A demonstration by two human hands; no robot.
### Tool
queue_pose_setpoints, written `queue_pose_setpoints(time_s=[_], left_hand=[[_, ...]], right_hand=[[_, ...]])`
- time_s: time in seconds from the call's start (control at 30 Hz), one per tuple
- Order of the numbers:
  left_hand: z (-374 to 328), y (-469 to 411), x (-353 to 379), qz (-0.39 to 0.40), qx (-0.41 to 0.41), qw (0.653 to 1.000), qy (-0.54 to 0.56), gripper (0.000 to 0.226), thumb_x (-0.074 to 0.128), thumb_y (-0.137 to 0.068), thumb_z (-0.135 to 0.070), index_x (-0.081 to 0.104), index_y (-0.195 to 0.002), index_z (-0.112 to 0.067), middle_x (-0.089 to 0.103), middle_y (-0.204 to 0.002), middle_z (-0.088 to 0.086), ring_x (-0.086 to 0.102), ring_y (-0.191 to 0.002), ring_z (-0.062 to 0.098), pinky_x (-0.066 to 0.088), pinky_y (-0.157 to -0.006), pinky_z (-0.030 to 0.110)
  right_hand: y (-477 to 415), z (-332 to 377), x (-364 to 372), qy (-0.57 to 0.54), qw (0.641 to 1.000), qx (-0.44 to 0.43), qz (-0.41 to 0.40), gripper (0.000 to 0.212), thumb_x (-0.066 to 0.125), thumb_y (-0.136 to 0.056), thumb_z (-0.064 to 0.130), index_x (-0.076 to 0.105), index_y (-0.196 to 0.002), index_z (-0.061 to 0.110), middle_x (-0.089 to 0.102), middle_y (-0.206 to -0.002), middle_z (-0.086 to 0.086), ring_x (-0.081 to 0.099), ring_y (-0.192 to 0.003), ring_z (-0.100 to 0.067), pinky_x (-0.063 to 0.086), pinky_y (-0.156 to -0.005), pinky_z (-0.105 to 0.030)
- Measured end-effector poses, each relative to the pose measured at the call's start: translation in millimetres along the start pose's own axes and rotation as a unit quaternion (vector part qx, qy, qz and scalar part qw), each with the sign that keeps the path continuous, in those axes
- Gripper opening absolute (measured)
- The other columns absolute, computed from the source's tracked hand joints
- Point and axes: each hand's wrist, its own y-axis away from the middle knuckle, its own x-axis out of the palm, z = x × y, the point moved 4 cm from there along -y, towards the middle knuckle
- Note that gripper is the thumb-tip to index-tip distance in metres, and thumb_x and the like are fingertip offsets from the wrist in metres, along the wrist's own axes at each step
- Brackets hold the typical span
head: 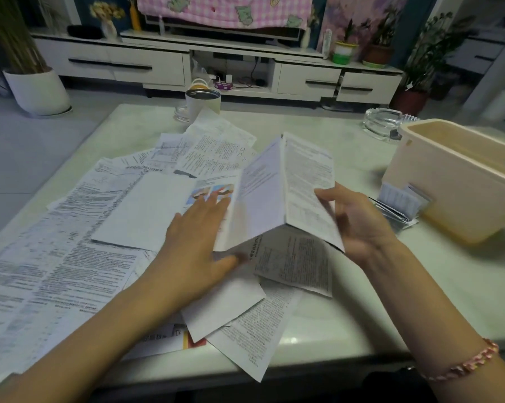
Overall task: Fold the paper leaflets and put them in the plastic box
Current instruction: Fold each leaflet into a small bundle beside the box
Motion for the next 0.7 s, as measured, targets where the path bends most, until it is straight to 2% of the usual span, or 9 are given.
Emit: queue_pose_setpoints(time_s=[0.07, 0.17, 0.23, 0.3, 0.37, 0.5, 0.57, 0.63, 0.7], left_hand=[[8, -2, 0, -0.013, -0.009, 0.997, -0.071, 0.081, 0.047, -0.086, -0.043, -0.001, -0.149, -0.023, -0.007, -0.157, -0.005, -0.007, -0.145, 0.012, 0.004, -0.118, 0.038], [7, 1, -5, -0.051, -0.019, 0.997, -0.056, 0.063, 0.037, -0.094, -0.014, 0.006, -0.149, -0.016, 0.000, -0.158, 0.005, 0.002, -0.146, 0.019, 0.004, -0.117, 0.036], [-1, 3, -6, -0.086, 0.019, 0.995, -0.043, 0.057, 0.032, -0.088, -0.014, 0.029, -0.143, -0.002, 0.030, -0.150, 0.018, 0.032, -0.138, 0.031, 0.023, -0.111, 0.047], [-6, 4, -3, -0.132, 0.080, 0.986, -0.061, 0.056, 0.035, -0.077, -0.012, 0.043, -0.130, 0.001, 0.054, -0.130, 0.024, 0.055, -0.116, 0.039, 0.045, -0.092, 0.056], [-14, 7, 2, -0.139, 0.129, 0.980, -0.066, 0.059, 0.036, -0.070, -0.002, 0.041, -0.129, -0.005, 0.056, -0.128, 0.023, 0.057, -0.115, 0.036, 0.050, -0.090, 0.045], [-40, 18, 6, -0.132, 0.191, 0.973, 0.006, 0.055, 0.029, -0.076, -0.001, 0.054, -0.124, -0.009, 0.063, -0.120, 0.013, 0.061, -0.109, 0.031, 0.047, -0.088, 0.039], [-43, 18, 5, -0.165, 0.178, 0.962, 0.125, 0.049, 0.039, -0.083, 0.010, 0.058, -0.110, -0.026, 0.069, -0.102, -0.016, 0.062, -0.100, 0.000, 0.048, -0.086, 0.018], [-35, 21, 19, -0.131, 0.156, 0.974, 0.096, 0.059, 0.052, -0.084, 0.014, 0.052, -0.113, -0.037, 0.061, -0.104, -0.037, 0.047, -0.107, -0.022, 0.039, -0.084, 0.000], [-28, 21, 24, -0.103, 0.177, 0.976, 0.069, 0.049, 0.056, -0.088, 0.004, 0.050, -0.131, -0.016, 0.057, -0.132, -0.010, 0.039, -0.127, 0.000, 0.038, -0.104, 0.019]], right_hand=[[6, 7, -1, -0.040, 0.999, 0.014, 0.015, 0.024, 0.041, -0.090, 0.002, 0.060, -0.103, 0.008, 0.071, -0.071, -0.006, 0.068, -0.055, -0.018, 0.053, -0.042, -0.024], [13, 7, 3, -0.065, 0.997, 0.028, 0.032, 0.020, 0.042, -0.089, 0.006, 0.061, -0.088, 0.005, 0.069, -0.062, -0.006, 0.066, -0.048, -0.017, 0.049, -0.039, -0.021], [14, 3, 10, -0.090, 0.994, 0.037, 0.050, 0.019, 0.043, -0.087, 0.005, 0.061, -0.081, 0.004, 0.067, -0.060, -0.006, 0.063, -0.044, -0.015, 0.048, -0.039, -0.020], [12, -6, 16, -0.116, 0.989, 0.050, 0.078, 0.007, 0.056, -0.072, 0.004, 0.063, -0.075, 0.004, 0.065, -0.060, -0.004, 0.060, -0.045, -0.014, 0.047, -0.042, -0.019], [9, -16, 19, -0.124, 0.985, 0.060, 0.107, 0.021, 0.072, -0.053, 0.006, 0.067, -0.074, 0.006, 0.064, -0.068, -0.003, 0.061, -0.057, -0.015, 0.051, -0.055, -0.021], [5, -33, 23, -0.033, 0.991, 0.064, 0.116, 0.064, 0.087, -0.044, 0.022, 0.064, -0.103, 0.011, 0.062, -0.097, -0.006, 0.058, -0.087, -0.020, 0.048, -0.081, -0.030], [8, -38, 26, -0.009, 0.991, 0.071, 0.115, 0.066, 0.082, -0.054, 0.021, 0.059, -0.115, 0.009, 0.059, -0.109, -0.010, 0.050, -0.101, -0.025, 0.044, -0.089, -0.033], [11, -41, 27, 0.004, 0.991, 0.078, 0.105, 0.055, 0.067, -0.068, 0.013, 0.057, -0.121, 0.002, 0.064, -0.114, -0.014, 0.056, -0.103, -0.027, 0.046, -0.096, -0.035], [12, -41, 26, 0.008, 0.995, 0.066, 0.081, 0.053, 0.061, -0.072, 0.007, 0.054, -0.123, -0.002, 0.067, -0.112, -0.013, 0.066, -0.094, -0.023, 0.056, -0.083, -0.031]])
